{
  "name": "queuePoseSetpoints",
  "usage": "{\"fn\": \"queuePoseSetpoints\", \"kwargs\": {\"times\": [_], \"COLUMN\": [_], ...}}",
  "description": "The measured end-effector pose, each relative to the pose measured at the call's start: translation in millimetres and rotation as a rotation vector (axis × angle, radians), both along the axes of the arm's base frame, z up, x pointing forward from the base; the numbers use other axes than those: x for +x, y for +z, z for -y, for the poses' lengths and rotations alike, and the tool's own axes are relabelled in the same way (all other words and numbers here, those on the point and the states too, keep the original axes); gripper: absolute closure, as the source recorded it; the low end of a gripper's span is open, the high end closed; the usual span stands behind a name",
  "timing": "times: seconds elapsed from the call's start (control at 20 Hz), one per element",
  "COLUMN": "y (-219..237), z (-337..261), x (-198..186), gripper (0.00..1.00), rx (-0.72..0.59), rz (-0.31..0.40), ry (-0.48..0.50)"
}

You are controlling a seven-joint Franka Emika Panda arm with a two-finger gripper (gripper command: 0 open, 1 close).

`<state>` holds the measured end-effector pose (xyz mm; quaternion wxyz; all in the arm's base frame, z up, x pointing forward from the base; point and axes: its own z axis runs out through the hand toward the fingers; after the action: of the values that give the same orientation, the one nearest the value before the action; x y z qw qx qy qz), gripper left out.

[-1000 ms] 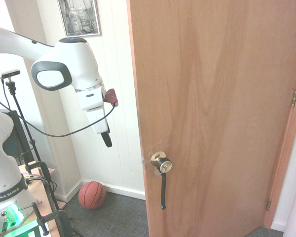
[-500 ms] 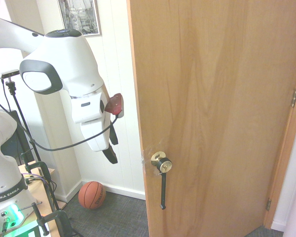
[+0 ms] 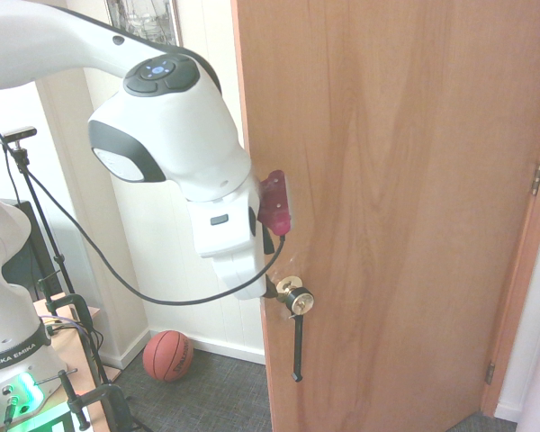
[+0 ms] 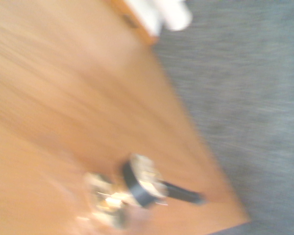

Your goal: Close the door

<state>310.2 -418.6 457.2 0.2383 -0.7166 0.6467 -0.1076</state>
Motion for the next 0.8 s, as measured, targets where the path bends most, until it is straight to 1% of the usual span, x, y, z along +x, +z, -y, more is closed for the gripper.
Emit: {"fn": "queuePoseSetpoints", "kwargs": {"times": [0.1,0.15,0.3,0.4,0.45,0.6,0.8], "y": [-0.7,-0.8,-7.0,-9.9,-13.2,-18.4,-25.8], "z": [3.3,2.9,-5.1,-14.3,-15.8,-15.4,-20.1], "x": [12.7,22.5,48.4,66.4,72.2,82.0,93.3], "gripper": [1.00,1.00,1.00,1.00,1.00,1.00,1.00], "rx": [0.049,0.068,0.093,0.106,0.107,0.112,0.122], "rz": [0.044,0.075,0.148,0.205,0.220,0.247,0.251], "ry": [0.004,0.021,0.050,0.087,0.107,0.113,0.125]}}
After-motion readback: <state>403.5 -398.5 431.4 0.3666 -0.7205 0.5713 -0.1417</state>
